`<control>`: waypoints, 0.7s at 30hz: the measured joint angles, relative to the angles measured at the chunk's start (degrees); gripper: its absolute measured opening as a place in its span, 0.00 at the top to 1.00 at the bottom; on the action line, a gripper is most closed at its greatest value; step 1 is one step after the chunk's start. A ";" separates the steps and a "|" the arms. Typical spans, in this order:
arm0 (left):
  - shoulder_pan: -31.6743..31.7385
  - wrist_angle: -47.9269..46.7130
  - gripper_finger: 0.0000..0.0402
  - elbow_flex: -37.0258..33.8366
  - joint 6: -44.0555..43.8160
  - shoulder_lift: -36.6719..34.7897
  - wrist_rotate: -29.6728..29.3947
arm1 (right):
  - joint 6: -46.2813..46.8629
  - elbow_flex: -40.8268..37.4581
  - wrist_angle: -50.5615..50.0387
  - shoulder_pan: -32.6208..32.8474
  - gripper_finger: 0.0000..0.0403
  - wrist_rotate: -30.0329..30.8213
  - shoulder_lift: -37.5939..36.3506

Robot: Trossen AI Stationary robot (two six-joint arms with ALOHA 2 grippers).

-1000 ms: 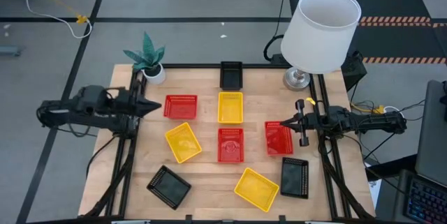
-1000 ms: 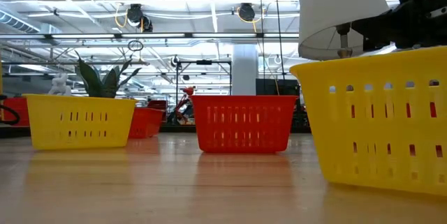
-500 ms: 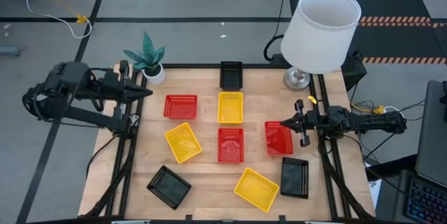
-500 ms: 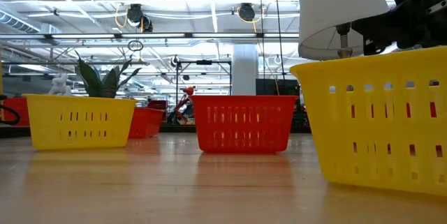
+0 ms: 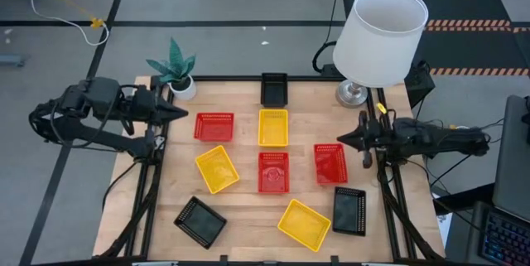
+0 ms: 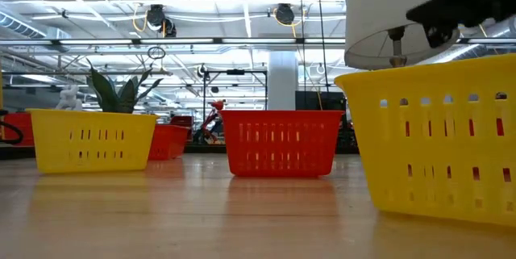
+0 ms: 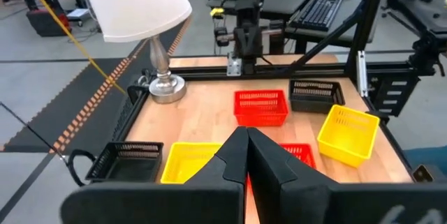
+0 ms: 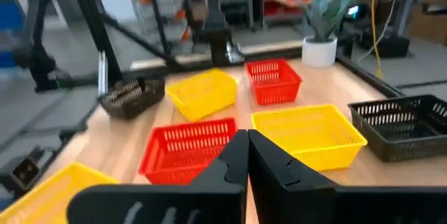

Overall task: Stack baskets by color
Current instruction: Stack the bottom left black bin on top of the top black bin

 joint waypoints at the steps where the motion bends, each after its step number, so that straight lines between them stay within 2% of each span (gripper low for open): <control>1: 0.00 0.01 0.98 0.00 0.06 -0.03 -0.35 | 0.08 2.45 -1.19 0.00 1.00 0.04 1.85; 9: 0.00 0.32 0.98 0.00 1.24 -0.08 -0.81 | -0.14 22.19 -8.32 0.00 1.00 -0.42 16.83; 16: 0.00 1.48 0.98 0.00 1.33 -0.08 -0.81 | -7.19 39.34 -16.82 -0.01 1.00 -0.41 27.27; 21: 0.00 1.47 0.98 0.00 1.36 -0.08 -0.79 | -9.00 51.88 -23.59 -1.58 1.00 -0.42 33.11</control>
